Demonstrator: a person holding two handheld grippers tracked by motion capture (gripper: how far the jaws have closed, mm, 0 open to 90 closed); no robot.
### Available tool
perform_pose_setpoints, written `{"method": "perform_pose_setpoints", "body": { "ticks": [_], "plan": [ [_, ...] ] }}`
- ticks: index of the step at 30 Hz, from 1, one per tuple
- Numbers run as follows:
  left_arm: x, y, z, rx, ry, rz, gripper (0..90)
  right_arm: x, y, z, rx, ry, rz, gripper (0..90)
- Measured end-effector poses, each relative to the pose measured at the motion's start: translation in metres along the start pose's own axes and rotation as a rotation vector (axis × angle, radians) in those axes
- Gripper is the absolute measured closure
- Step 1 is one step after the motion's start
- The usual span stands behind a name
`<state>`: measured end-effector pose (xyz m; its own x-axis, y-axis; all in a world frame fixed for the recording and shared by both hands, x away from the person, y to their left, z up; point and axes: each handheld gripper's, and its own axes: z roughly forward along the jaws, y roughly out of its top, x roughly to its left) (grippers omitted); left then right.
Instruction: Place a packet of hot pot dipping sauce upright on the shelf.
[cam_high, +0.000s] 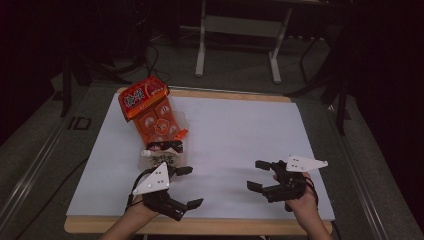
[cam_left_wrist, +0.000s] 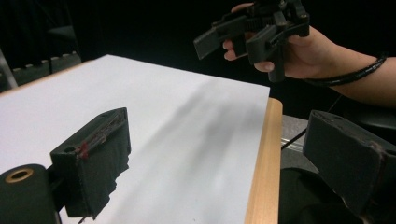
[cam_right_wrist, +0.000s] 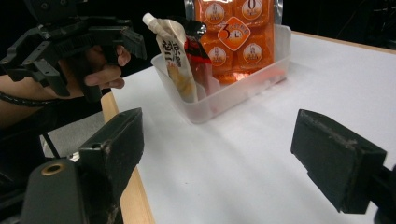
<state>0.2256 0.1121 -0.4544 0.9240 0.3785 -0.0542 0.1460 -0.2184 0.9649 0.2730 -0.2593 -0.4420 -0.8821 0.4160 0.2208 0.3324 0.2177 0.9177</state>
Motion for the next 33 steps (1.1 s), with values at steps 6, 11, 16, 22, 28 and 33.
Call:
{"method": "perform_pose_setpoints", "body": {
  "ticks": [6,11,16,22,28,33],
  "plan": [
    [-0.002,-0.012,0.004,0.011,-0.006,-0.007,8.6,-0.001,-0.004,0.002,0.015,-0.006,-0.006,17.0],
    [-0.004,-0.019,0.007,0.017,-0.017,-0.014,8.8,-0.002,-0.007,0.005,0.018,-0.002,-0.003,17.0],
    [-0.007,-0.026,0.009,0.037,-0.024,-0.011,9.2,-0.003,-0.009,0.006,0.021,0.001,-0.004,17.0],
    [-0.008,-0.037,0.011,0.062,-0.031,-0.019,9.3,-0.003,-0.013,0.007,0.031,0.0,0.0,17.0],
    [-0.008,-0.044,0.012,0.073,-0.027,-0.016,9.3,-0.004,-0.015,0.009,0.039,0.0,-0.001,17.0],
    [-0.006,-0.046,0.011,0.069,-0.025,-0.027,9.2,-0.005,-0.017,0.011,0.051,-0.001,0.003,17.1]
  ]
}}
